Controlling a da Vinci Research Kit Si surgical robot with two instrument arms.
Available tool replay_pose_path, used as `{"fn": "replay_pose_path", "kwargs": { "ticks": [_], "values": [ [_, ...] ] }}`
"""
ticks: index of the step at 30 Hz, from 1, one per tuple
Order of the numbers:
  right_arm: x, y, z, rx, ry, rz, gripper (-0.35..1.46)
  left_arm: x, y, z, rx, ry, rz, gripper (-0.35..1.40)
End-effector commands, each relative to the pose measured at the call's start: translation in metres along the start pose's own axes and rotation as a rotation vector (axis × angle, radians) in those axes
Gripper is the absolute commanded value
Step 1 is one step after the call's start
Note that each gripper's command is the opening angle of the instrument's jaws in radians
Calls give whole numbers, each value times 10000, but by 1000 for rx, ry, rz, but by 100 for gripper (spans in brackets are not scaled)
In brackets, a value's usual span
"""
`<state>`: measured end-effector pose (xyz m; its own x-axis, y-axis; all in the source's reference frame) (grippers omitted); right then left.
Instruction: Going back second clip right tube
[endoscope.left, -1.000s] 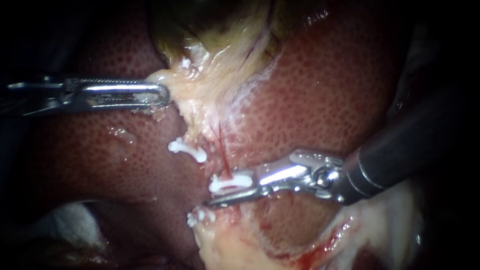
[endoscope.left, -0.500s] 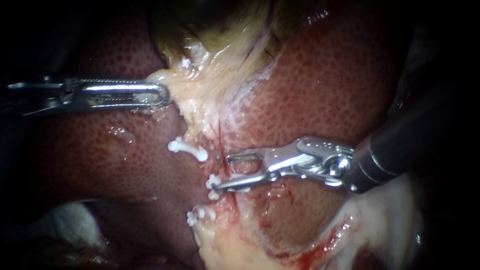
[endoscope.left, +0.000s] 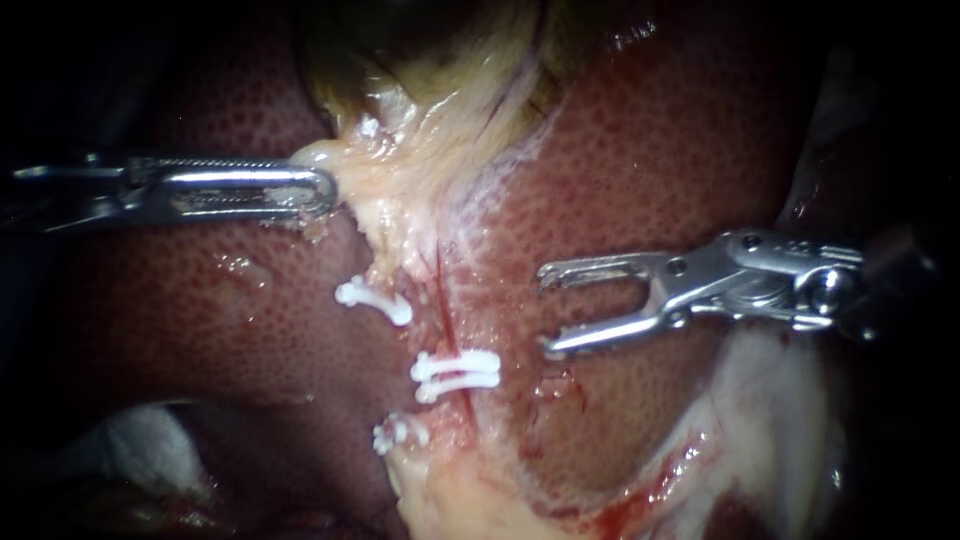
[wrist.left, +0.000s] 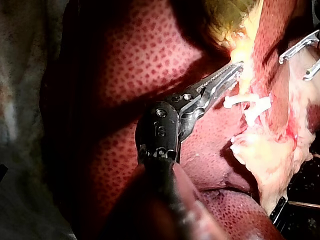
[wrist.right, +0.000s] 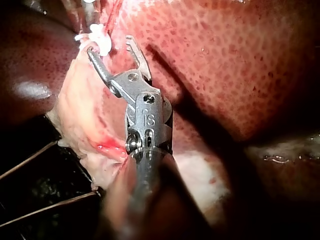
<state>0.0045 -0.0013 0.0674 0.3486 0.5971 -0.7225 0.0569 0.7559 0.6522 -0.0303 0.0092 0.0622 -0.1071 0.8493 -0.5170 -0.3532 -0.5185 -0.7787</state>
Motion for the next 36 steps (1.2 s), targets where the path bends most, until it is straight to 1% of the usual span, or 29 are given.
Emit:
{"fn": "replay_pose_path", "kwargs": {
  "ticks": [1,6,10,14,17,20,22,25,36],
  "values": [
    [1,-1,-2,1,0,0,49,-1,-1,0,1,0,1,-35],
    [0,-3,-4,3,-1,-1,49,-6,-3,6,5,1,4,-35],
    [-2,-3,-6,4,-1,-2,49,-19,-11,22,16,6,12,-35],
    [-3,-4,-9,6,-1,-2,49,-34,-24,48,12,-14,28,-35],
    [-3,-4,-10,6,-1,-2,49,-39,-28,69,8,-28,31,-35],
    [-3,-4,-11,7,-1,-2,49,-43,-32,87,5,-32,35,-35],
    [-3,-4,-11,7,-2,-3,49,-46,-33,96,2,-40,37,-35],
    [-3,-4,-12,7,-2,-2,49,-51,-33,102,2,-44,35,-35],
    [-1,-6,-12,8,-1,-1,49,-50,-33,100,0,-44,35,-35]
  ]
}}
